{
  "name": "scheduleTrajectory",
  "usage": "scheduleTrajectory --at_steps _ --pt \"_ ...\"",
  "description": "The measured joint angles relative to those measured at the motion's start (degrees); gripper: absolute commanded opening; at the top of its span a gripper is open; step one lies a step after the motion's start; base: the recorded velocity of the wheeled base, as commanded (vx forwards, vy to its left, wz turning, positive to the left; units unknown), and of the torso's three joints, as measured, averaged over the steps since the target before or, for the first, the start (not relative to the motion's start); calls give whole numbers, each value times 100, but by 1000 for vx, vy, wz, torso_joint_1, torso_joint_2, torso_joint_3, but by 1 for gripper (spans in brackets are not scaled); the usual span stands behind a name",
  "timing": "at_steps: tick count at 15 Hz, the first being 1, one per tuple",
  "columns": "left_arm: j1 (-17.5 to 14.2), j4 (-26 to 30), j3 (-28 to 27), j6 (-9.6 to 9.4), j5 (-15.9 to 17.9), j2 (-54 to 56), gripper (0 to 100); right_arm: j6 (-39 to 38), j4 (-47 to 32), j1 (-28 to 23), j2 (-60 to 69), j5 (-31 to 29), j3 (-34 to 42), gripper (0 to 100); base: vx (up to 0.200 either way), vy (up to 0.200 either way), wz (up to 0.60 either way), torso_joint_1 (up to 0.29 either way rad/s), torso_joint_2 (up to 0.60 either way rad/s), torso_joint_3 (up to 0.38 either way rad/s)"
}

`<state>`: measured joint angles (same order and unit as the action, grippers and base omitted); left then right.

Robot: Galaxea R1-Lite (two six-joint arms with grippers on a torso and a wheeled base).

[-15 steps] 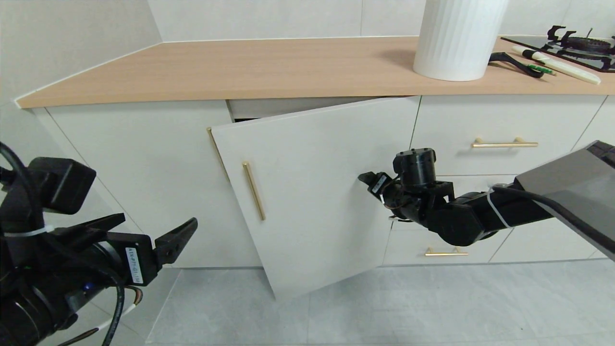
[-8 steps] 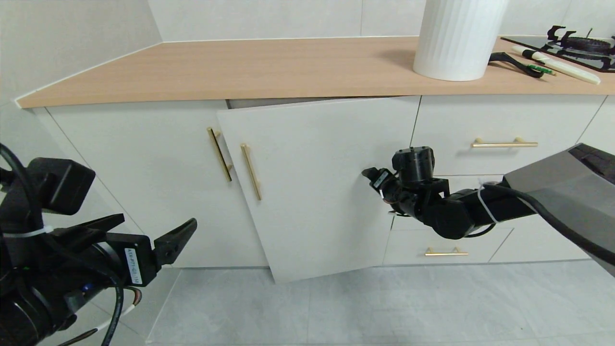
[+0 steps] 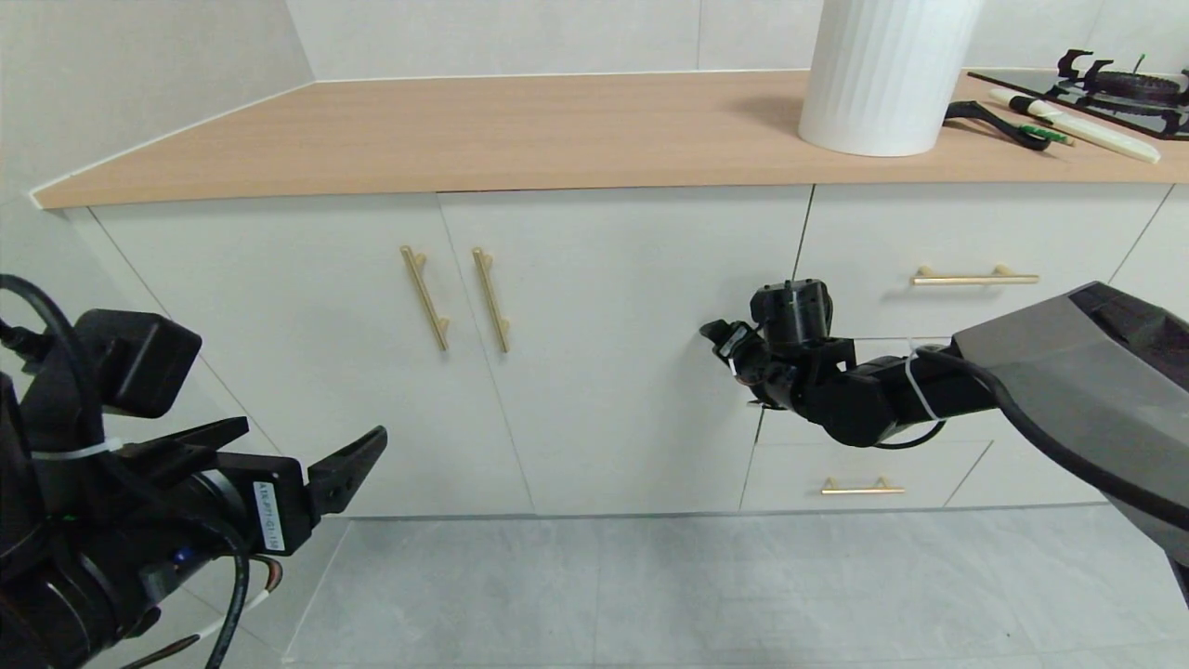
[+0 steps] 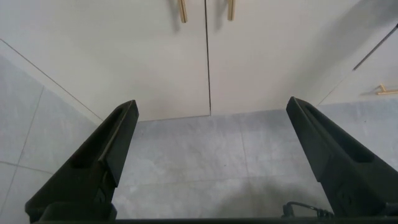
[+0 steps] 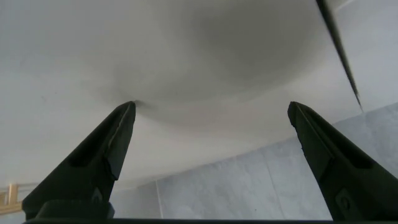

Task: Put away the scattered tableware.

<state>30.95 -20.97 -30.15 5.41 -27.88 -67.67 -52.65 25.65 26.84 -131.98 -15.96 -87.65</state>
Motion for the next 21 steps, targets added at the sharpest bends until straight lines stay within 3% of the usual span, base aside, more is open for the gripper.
scheduleTrajectory --at_steps 5,10,14,18,21 --pt "-4 -2 0 2 5 -24 100 10 -17 -141 -17 0 -16 100 0 0 0 0 0 0" --pt "0 -5 -37 -16 5 9 100 278 54 -15 907 110 1012 100 0 0 0 0 0 0" --pt "-127 9 234 -11 -1 240 100 870 60 0 2531 90 2487 100 0 0 0 0 0 0" --pt "-560 20 813 -5 -1 922 100 2091 40 -69 5108 101 4557 100 0 0 0 0 0 0" --pt "-692 145 1408 -84 2 1844 100 2992 -250 -380 7125 145 5789 100 0 0 0 0 0 0"
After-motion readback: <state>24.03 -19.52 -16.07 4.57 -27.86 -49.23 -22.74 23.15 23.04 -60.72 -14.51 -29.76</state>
